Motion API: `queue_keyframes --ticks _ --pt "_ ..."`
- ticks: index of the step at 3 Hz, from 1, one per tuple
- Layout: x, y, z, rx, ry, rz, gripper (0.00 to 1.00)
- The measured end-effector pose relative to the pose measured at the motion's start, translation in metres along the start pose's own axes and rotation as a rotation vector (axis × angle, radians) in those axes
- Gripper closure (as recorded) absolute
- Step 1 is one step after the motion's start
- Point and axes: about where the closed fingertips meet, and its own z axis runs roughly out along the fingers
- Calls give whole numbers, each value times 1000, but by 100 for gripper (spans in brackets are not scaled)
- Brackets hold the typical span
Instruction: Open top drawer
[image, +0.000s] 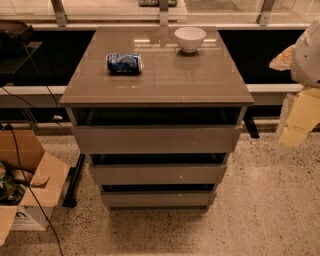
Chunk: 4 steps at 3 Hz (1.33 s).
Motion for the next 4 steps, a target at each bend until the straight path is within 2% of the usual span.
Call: queue_keyframes --ticks 1,2,3,4 --pt "0 0 0 0 0 0 0" --pt "0 -3 26 3 3 37 0" --pt "-3 -5 104 -59 -64 137 0" --pt "-3 -5 104 -59 -64 137 0"
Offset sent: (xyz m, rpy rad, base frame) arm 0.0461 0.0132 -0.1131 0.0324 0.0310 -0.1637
